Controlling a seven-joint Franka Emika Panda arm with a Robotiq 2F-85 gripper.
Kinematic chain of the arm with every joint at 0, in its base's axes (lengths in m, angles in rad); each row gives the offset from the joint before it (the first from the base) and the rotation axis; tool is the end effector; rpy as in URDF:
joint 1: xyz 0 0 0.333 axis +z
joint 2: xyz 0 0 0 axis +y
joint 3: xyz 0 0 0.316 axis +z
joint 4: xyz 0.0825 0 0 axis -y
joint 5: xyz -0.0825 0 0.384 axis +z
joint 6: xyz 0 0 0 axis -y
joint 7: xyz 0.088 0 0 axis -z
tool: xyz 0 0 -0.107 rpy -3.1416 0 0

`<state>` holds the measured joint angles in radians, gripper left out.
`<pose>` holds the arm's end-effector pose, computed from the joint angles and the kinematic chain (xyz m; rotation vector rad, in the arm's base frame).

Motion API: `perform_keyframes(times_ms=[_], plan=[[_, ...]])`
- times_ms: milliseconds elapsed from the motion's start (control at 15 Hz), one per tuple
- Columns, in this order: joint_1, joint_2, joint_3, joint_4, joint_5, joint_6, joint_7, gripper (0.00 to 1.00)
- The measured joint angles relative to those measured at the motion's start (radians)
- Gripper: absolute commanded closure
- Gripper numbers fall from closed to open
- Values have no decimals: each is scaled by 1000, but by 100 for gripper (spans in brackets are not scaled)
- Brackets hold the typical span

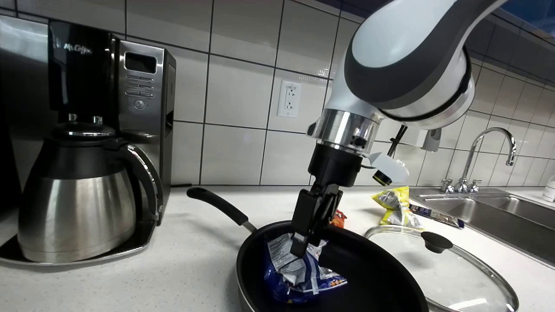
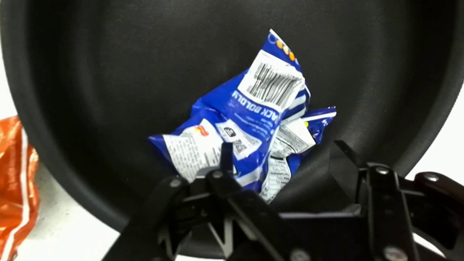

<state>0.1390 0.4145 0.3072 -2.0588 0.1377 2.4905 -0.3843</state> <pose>0.5405 0.2536 0.2442 -2.7582 -0.9996 -0.0354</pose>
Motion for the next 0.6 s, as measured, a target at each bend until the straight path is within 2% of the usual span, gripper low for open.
perform_keyframes(times_ms=[267, 600], plan=[[-10, -52, -9, 0, 0, 0, 0, 0], [-19, -91, -65, 0, -6, 4, 2, 0]])
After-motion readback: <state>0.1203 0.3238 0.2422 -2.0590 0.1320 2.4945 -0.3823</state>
